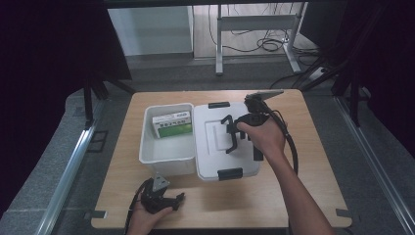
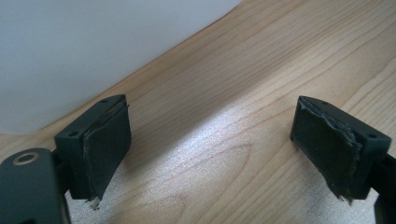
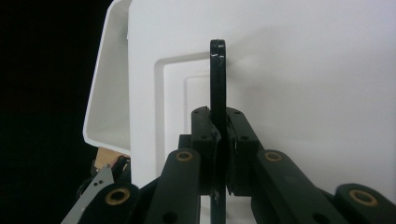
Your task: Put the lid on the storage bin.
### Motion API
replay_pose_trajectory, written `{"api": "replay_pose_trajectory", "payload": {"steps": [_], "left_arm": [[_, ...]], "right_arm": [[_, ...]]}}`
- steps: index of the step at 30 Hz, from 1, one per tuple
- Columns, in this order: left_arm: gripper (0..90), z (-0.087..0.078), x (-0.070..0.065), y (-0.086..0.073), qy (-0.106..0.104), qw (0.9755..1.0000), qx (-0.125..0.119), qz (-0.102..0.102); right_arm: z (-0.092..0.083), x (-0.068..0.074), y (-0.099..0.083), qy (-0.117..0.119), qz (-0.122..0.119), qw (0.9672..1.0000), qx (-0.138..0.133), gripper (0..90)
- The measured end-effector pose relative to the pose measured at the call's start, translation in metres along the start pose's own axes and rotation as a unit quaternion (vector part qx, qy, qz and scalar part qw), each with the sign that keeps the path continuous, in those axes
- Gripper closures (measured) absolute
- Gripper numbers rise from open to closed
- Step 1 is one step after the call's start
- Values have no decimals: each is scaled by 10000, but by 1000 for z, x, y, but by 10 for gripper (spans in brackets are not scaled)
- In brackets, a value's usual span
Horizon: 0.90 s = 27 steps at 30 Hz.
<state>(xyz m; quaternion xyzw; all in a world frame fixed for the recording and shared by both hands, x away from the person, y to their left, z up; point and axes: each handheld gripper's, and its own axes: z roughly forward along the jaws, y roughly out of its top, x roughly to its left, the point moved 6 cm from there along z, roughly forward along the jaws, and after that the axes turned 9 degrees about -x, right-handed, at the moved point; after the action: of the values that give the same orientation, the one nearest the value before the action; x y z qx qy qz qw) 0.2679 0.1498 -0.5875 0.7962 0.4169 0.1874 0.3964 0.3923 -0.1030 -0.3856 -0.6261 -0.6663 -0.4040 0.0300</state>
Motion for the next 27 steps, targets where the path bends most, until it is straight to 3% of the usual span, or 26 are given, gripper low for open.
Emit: {"api": "replay_pose_trajectory", "payload": {"steps": [27], "left_arm": [[122, 0, 0, 0, 1, 10000, -1, -9]], "right_arm": [[6, -1, 4, -85, 88, 9999, 25, 838]]}}
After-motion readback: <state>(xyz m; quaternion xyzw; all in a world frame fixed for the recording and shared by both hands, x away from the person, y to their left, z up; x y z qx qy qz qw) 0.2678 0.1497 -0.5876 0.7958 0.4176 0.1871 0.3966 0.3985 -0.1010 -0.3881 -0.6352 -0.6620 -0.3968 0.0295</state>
